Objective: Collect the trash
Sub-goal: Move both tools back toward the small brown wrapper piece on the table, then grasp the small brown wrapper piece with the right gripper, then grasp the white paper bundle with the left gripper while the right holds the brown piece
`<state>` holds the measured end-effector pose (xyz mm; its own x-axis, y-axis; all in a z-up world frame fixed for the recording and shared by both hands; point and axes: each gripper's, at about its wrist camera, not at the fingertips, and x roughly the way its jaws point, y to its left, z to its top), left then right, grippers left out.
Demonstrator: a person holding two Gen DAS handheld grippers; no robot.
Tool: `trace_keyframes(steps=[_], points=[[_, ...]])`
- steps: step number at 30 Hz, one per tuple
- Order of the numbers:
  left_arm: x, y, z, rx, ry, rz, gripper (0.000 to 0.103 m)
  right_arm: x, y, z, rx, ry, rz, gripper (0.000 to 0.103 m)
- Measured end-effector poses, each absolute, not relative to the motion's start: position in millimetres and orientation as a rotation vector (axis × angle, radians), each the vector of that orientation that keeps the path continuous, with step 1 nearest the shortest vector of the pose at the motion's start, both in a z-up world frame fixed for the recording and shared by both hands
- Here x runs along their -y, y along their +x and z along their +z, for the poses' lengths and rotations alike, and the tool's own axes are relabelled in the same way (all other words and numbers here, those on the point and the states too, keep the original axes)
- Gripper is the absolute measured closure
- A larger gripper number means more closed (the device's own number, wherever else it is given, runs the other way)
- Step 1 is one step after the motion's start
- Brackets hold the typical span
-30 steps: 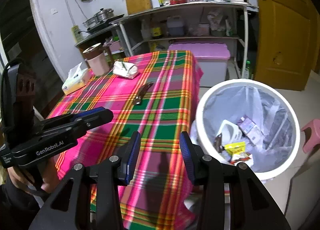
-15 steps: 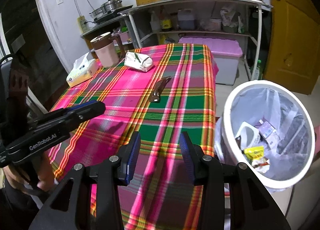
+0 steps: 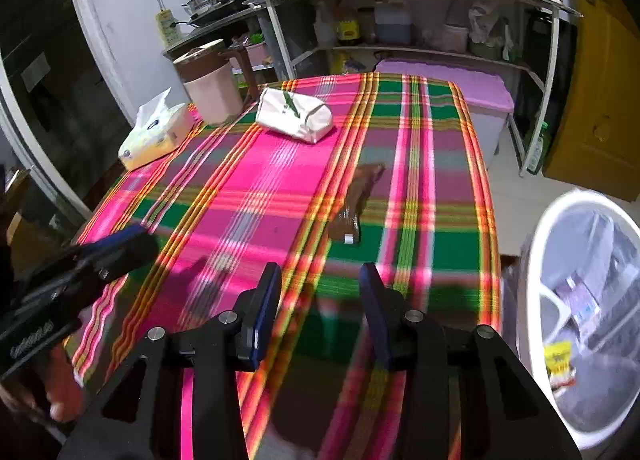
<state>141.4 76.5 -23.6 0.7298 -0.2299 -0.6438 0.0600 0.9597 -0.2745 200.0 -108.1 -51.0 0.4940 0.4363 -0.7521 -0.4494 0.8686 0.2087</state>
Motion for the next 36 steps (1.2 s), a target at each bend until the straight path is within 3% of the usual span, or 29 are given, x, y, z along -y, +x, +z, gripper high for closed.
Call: trace_keyframes(steps=[9,13,29,34,36], points=[[-95,159,-28,-0.748,-0.257,-0.131,0.080,91,246,-68,-0.932,-0.001,0.489,0.062],[-96,172,-27,-0.754,-0.255,-0.128,0.077,86,258,-78,-0.952,0.006,0.490,0.084],[-95,216,-25,-0.757,-0.245,-0.127,0.073,95,296,-65,-0.903,0.039,0.518,0.089],[-99,248,-22,-0.731,-0.227,-0.120,0.057,101,289,-64,-0.899,0.068,0.539,0.089],[-102,264,-22,-0.716,-0.213,-0.119,0.055,104,285,-63,-0.896,0.071,0.548,0.089]])
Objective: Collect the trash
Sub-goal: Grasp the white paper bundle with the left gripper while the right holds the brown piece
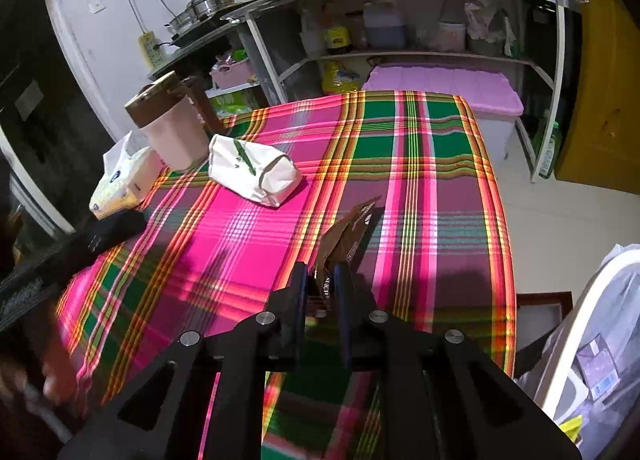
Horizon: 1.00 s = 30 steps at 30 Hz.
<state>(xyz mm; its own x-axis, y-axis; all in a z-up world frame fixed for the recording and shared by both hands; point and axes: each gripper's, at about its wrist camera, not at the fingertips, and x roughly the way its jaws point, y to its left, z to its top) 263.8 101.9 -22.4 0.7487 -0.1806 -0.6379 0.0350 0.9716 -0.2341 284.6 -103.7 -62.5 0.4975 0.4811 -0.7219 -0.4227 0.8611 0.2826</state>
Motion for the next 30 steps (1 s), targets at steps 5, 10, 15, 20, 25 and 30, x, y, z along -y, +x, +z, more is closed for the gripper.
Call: trace_keyframes(steps=[5,10,15,20,25,30], points=[[-111,306,-34,-0.723,-0.166,-0.116,0.053,113,272,-61,-0.898,0.087,0.574,0.089],[-112,344,-52,-0.751,-0.114,-0.144,0.053,121,264,-60,-0.897,0.102,0.588,0.089],[-103,344,-57,-0.789,-0.110,-0.247,0.053,129,261,-59,-0.893,0.111,0.585,0.089],[-69,304,-48,-0.774,-0.049,-0.402,0.053,133,256,-55,-0.881,0.119,0.591,0.089],[-52,280,-33,-0.720,0.017,-0.414,0.053,140,248,-53,-0.878,0.119,0.584,0.089],[-55,292,-38,-0.748,-0.013,-0.313,0.053,149,241,-50,-0.873,0.128,0.569,0.089]])
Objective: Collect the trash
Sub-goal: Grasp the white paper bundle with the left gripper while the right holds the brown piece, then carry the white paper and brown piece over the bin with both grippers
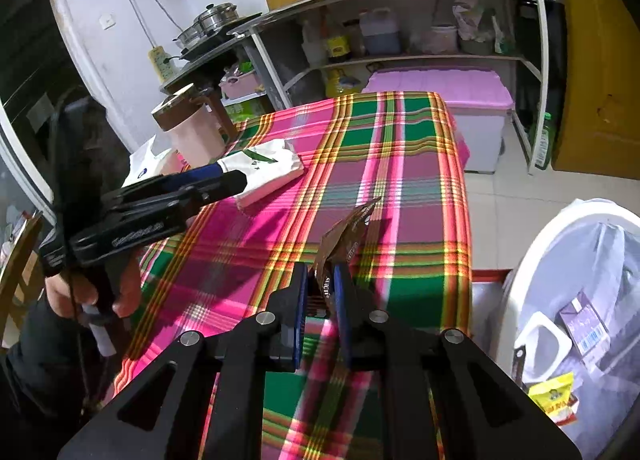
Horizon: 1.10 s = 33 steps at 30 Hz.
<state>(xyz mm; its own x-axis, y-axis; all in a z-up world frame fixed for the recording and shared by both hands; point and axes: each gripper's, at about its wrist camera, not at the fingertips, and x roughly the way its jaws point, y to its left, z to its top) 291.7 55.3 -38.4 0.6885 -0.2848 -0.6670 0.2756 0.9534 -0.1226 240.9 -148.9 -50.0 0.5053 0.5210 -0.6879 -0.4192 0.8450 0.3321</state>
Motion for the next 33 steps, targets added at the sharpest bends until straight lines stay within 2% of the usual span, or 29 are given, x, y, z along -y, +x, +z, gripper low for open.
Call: trace_keyframes(steps=[3,5,13,22,33], points=[[-52,300,-44,-0.759,-0.029,-0.280,0.058,152,239,-50,-0.874,0.129,0.565,0.089],[-52,306,-47,-0.775,-0.056,-0.271,0.078,153,237,-50,-0.874,0.131,0.564,0.089],[-51,313,-54,-0.787,-0.075,-0.244,0.100,159,234,-51,-0.874,0.135,0.561,0.089],[-53,307,-49,-0.766,-0.079,-0.213,0.101,162,234,-52,-0.873,0.142,0.557,0.089],[-43,256,-21,-0.708,-0.101,-0.240,0.101,174,217,-38,-0.837,0.135,0.542,0.089]])
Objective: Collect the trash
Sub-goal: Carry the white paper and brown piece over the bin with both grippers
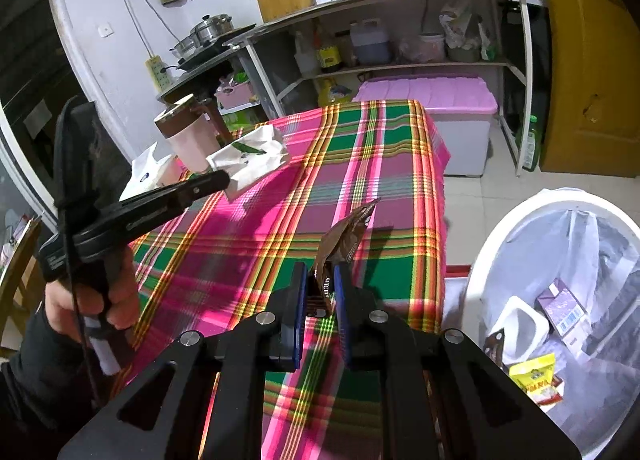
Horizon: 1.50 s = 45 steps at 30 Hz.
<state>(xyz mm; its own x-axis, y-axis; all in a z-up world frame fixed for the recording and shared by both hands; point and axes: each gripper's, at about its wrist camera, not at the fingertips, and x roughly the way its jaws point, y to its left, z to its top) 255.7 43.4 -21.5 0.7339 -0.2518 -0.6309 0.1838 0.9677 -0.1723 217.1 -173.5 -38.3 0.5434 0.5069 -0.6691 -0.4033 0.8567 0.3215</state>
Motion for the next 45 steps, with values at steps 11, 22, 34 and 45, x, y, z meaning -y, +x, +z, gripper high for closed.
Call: trace_keyframes(steps=[11,22,34,45], points=[[-11,191,-3,-0.693,-0.101,-0.302,0.101,192,181,-14,-0.778,0.121,0.508,0.089],[24,140,15,-0.670,-0.103,-0.375,0.101,218,142,3,-0.733,0.112,0.464,0.089],[60,126,21,-0.672,-0.088,-0.441,0.101,246,121,4,-0.722,0.131,0.421,0.089],[97,140,11,-0.704,-0.071,-0.505,0.101,275,124,-7,-0.741,0.164,0.371,0.089]])
